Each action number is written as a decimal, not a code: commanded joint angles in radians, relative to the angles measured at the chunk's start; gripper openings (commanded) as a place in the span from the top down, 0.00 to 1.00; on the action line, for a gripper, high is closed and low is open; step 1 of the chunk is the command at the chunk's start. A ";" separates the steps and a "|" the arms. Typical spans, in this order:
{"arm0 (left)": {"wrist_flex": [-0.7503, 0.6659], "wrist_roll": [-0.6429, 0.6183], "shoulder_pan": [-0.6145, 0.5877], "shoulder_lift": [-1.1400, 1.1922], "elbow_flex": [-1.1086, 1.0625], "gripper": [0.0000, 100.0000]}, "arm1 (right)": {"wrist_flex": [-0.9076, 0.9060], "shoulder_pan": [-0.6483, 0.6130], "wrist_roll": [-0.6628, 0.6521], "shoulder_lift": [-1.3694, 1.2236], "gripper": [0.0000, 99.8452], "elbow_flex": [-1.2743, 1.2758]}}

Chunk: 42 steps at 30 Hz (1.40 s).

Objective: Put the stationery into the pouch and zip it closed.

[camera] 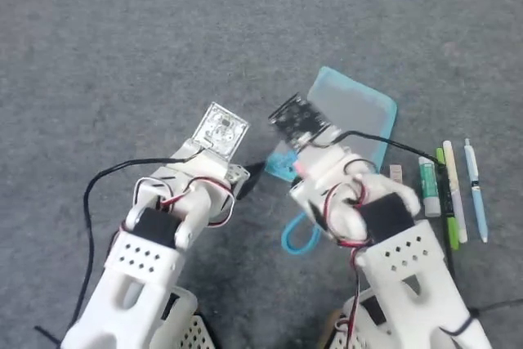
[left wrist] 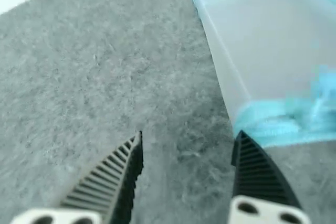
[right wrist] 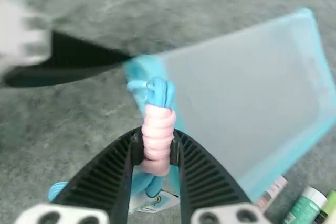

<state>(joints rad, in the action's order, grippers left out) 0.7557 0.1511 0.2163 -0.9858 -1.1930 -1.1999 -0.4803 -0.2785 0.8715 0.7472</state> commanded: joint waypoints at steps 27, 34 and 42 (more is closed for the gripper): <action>-0.092 -0.008 0.054 -0.180 -0.074 0.74 | -0.111 -0.163 0.043 0.028 0.99 -0.137; -0.103 -0.006 0.054 -0.180 -0.090 0.74 | -0.157 -0.171 0.000 0.030 0.99 -0.152; -0.167 -0.003 0.052 -0.180 -0.131 0.74 | -0.252 -0.245 -0.094 0.064 0.99 -0.175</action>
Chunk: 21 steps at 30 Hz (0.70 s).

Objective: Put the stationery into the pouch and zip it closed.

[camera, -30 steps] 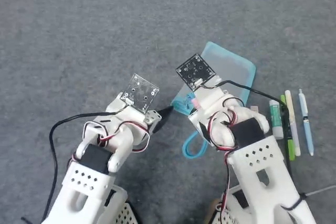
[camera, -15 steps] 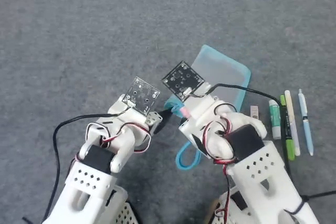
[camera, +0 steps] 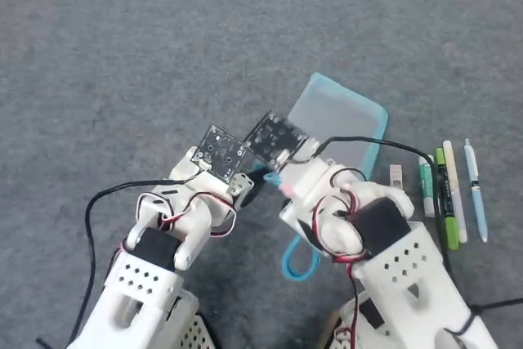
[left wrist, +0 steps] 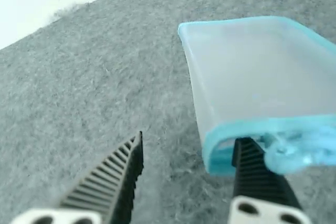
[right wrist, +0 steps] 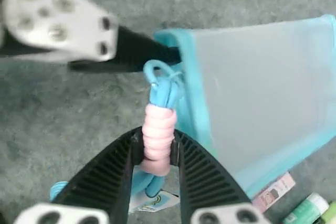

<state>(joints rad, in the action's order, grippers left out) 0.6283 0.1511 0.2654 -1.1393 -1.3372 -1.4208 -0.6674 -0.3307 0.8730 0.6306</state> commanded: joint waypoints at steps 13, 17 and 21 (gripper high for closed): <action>-0.061 -0.003 0.005 -0.026 -0.007 0.84 | -0.139 -0.162 -0.044 0.182 0.99 -0.051; -0.061 -0.002 -0.003 -0.026 -0.007 0.93 | -0.128 -0.157 -0.044 0.180 0.99 -0.026; -0.061 -0.006 -0.009 -0.028 -0.007 0.99 | -0.087 -0.070 -0.054 0.179 0.99 0.009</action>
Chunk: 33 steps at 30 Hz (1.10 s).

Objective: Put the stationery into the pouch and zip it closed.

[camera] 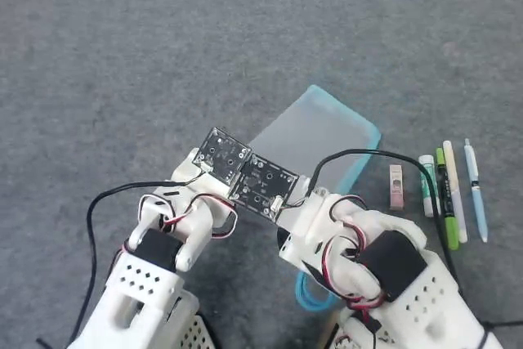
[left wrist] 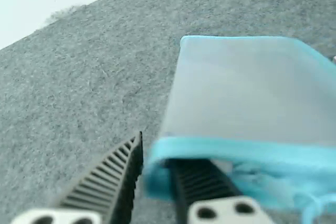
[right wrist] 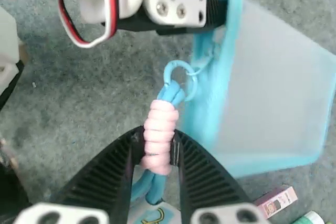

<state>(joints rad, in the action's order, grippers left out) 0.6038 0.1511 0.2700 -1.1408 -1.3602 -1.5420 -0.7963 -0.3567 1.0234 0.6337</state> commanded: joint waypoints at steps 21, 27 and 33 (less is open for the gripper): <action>-0.054 -0.141 -0.344 -0.026 0.019 0.99 | 0.318 0.575 -0.028 -0.346 0.99 0.069; -0.044 -0.141 -0.339 -0.026 0.016 0.99 | 0.343 0.657 -0.060 -0.357 0.99 0.069; -0.023 -0.143 -0.302 -0.026 0.015 0.99 | 0.369 0.713 -0.064 -0.360 0.99 0.069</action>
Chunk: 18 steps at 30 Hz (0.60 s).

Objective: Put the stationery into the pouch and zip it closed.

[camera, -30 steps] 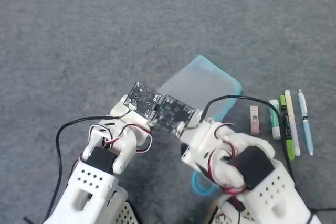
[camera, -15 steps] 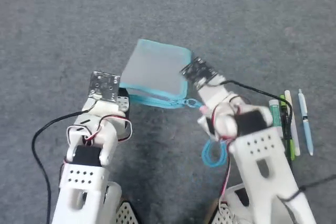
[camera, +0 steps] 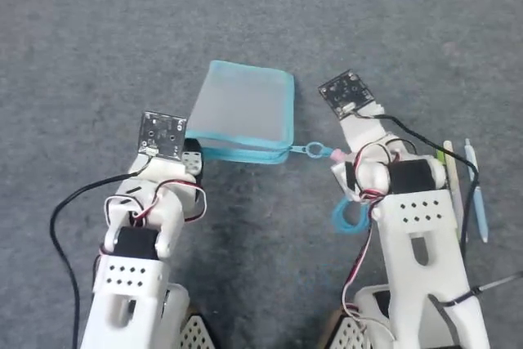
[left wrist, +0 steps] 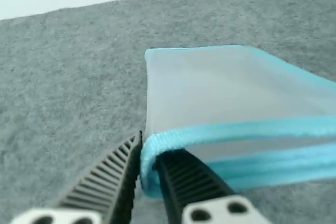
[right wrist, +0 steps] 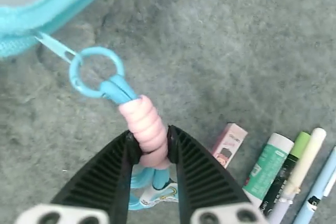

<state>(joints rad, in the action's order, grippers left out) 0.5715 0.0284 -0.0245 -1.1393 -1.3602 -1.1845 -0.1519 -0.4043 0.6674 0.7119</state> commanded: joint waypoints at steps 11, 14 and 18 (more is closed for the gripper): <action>0.069 -0.061 0.172 -0.028 0.008 0.99 | -0.185 0.137 -0.066 0.084 0.69 -0.009; 0.069 -0.058 0.172 -0.028 0.005 0.99 | -0.211 0.240 -0.152 0.139 0.74 -0.015; 0.069 -0.058 0.172 -0.028 0.005 0.99 | -0.228 0.456 -0.276 0.131 0.82 -0.071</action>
<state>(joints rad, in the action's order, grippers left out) 0.6406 -0.0130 0.1396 -1.1393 -1.3602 -1.4024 0.1596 -0.5792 0.7764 0.7119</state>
